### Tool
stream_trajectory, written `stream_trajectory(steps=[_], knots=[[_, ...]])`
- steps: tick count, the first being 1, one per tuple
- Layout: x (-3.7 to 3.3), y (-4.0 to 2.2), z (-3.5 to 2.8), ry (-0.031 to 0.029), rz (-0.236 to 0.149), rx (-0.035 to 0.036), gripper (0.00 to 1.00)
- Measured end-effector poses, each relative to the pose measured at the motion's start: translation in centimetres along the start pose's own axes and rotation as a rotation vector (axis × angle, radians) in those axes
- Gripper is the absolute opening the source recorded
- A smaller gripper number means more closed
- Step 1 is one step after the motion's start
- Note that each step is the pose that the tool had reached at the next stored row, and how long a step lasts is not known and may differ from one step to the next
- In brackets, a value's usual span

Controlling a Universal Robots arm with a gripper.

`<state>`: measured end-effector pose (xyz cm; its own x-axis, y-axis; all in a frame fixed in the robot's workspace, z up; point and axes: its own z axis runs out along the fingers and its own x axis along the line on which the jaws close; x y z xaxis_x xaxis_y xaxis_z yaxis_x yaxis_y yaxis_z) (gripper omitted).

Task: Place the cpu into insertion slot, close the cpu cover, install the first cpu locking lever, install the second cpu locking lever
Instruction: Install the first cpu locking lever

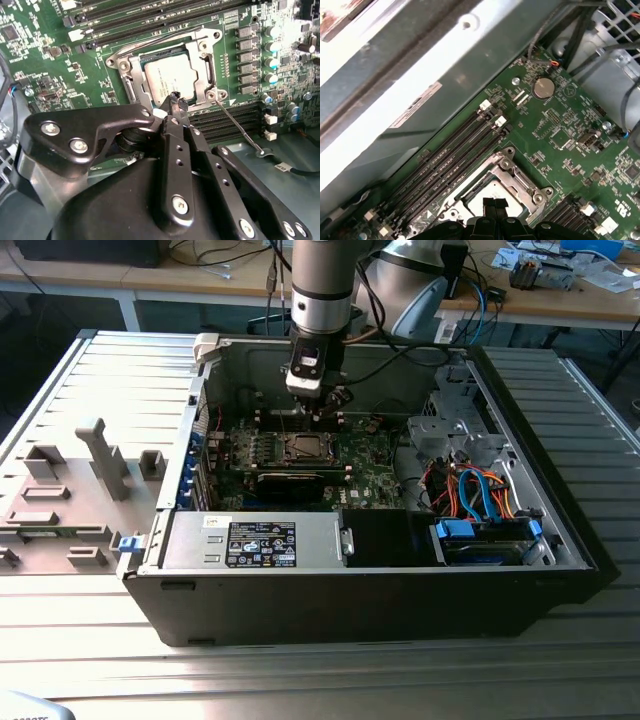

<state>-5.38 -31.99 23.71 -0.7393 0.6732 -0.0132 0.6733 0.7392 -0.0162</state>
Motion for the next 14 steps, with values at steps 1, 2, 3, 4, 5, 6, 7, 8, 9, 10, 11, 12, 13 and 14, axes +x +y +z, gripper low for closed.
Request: stream_trajectory(steps=[1,2,3,4,5,6,7,8,9,10,11,12,13,14], knots=[[0.00,0.00,0.00,-0.0002,-0.010,-0.0002,0.11],[0.00,0.00,0.00,-0.0002,-0.020,-0.0004,0.11],[0.00,0.00,0.00,-0.0002,-0.028,-0.0007,0.11],[0.00,0.00,0.00,-0.0003,-0.039,-0.0009,0.11],[0.00,0.00,0.00,-0.0005,-0.046,-0.0011,0.11],[0.00,0.00,0.00,-0.0005,-0.053,-0.0012,0.11],[0.00,0.00,0.00,-0.0007,-0.066,-0.0013,0.11],[0.00,0.00,0.00,-0.0009,-0.075,-0.0015,0.11],[0.00,0.00,0.00,-0.0010,-0.082,-0.0016,0.11],[0.00,0.00,0.00,-0.0011,-0.088,-0.0016,0.11],[0.00,0.00,0.00,-0.0012,-0.095,-0.0017,0.11],[0.00,0.00,0.00,-0.0013,-0.101,-0.0018,0.11],[0.00,0.00,0.00,-0.0015,-0.112,-0.0019,0.11],[0.00,0.00,0.00,-0.0017,-0.121,-0.0020,0.11]])
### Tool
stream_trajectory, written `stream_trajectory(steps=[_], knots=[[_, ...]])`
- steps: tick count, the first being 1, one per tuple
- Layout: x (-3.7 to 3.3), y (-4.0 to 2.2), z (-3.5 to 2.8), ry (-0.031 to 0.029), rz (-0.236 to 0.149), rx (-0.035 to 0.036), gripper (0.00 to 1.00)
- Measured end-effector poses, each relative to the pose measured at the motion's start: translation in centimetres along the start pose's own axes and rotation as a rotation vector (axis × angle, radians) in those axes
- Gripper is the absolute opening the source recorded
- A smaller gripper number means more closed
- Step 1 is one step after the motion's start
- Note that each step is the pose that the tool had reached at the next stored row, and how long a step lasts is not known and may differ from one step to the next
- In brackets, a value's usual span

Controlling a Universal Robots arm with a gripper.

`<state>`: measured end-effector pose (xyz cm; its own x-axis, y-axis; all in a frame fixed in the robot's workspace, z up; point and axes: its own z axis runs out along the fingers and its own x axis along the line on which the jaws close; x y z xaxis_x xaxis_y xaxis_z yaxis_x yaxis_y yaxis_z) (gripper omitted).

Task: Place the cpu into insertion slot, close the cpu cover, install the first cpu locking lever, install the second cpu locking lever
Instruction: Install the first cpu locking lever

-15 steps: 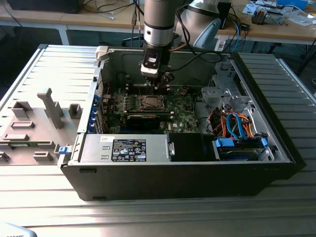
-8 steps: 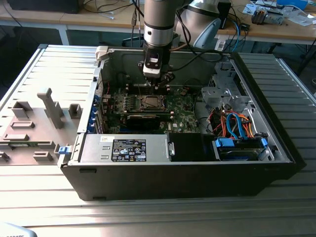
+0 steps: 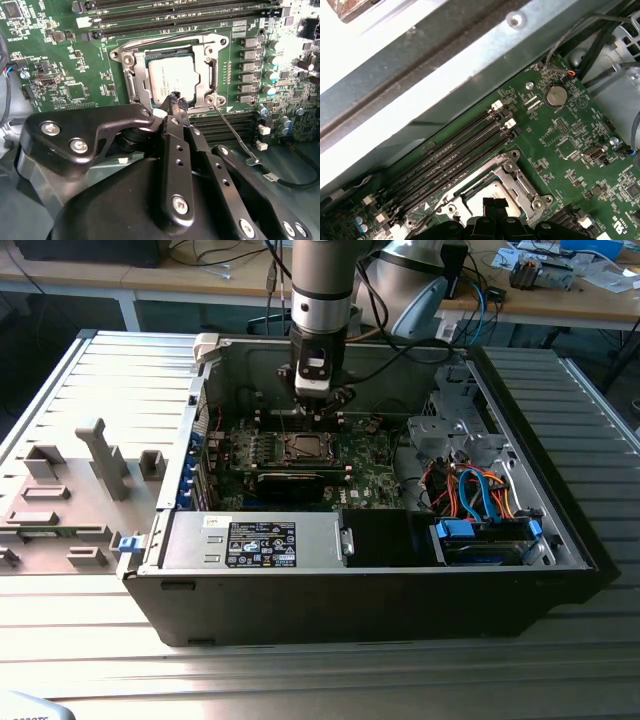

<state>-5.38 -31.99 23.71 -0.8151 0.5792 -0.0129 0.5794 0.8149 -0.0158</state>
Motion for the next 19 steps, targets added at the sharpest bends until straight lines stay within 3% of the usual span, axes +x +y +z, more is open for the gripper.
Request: stream_trajectory(steps=[19], knots=[[0.00,0.00,0.00,-0.0020,-0.134,-0.0017,0.11]])
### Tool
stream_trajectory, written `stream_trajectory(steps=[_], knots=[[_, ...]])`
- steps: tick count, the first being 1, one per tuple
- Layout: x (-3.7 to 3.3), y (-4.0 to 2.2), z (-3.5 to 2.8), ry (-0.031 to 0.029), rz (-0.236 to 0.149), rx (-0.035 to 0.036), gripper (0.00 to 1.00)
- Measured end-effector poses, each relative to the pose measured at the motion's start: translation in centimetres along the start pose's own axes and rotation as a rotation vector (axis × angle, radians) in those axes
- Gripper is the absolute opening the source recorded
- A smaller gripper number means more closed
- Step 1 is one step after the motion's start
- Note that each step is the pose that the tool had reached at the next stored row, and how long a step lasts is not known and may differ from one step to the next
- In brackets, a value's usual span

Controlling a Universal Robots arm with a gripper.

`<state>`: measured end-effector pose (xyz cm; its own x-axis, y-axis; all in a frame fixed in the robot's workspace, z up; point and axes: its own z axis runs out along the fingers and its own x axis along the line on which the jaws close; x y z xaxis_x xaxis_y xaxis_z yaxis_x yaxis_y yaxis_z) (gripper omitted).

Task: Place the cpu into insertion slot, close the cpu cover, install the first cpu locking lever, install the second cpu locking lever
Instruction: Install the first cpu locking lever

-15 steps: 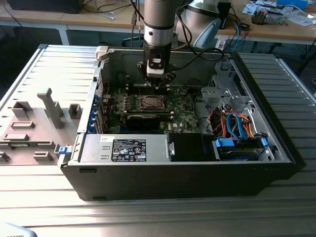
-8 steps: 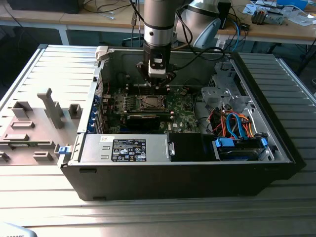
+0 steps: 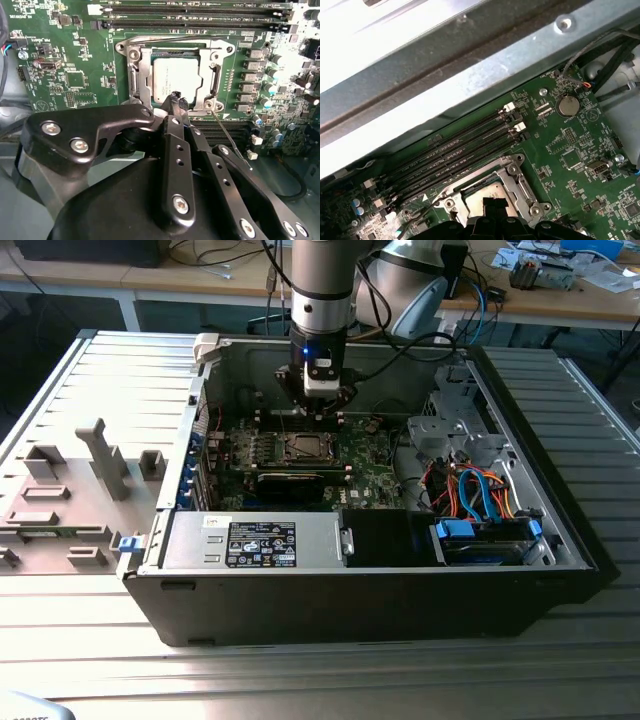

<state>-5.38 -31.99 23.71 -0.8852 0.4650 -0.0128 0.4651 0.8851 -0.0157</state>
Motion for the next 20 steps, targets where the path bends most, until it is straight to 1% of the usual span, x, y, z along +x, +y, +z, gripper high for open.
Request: stream_trajectory(steps=[7,20], knots=[[0.00,0.00,0.00,-0.0009,-0.054,-0.0007,0.11],[0.00,0.00,0.00,-0.0028,-0.174,-0.0022,0.11]])
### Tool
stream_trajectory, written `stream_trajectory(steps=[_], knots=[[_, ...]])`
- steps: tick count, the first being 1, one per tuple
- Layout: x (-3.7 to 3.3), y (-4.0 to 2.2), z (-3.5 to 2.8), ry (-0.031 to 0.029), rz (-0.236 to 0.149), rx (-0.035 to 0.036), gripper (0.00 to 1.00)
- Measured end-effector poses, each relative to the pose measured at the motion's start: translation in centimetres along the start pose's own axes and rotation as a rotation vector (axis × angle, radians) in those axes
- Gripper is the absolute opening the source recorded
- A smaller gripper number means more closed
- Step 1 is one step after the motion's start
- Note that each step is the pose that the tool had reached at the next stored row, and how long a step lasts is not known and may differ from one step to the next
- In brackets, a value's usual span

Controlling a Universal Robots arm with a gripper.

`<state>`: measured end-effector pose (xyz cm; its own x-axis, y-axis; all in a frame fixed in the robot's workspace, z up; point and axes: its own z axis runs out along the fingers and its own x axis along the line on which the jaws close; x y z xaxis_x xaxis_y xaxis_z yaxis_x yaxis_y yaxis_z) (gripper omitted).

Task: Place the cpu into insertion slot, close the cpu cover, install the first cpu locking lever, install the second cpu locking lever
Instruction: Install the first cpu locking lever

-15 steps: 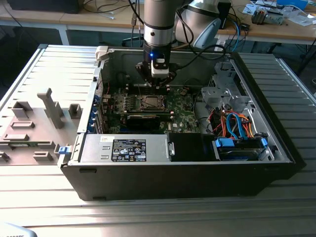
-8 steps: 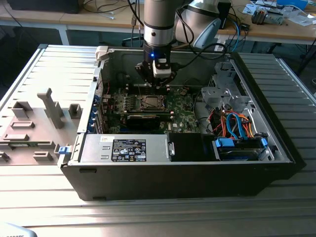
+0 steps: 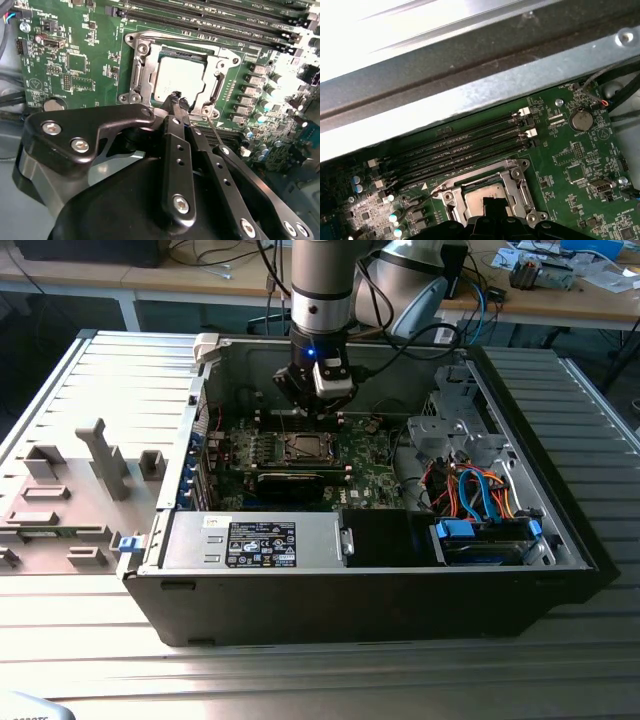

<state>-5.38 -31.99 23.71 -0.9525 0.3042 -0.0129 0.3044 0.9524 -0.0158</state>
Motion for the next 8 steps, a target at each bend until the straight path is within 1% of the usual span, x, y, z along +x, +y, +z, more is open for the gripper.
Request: stream_trajectory(steps=[2,4,8], knots=[[0.00,0.00,0.00,-0.0003,-0.018,-0.0003,0.11],[0.00,0.00,0.00,-0.0006,-0.046,-0.0006,0.11],[0.01,0.00,-0.01,-0.0008,-0.082,-0.0023,0.11]])
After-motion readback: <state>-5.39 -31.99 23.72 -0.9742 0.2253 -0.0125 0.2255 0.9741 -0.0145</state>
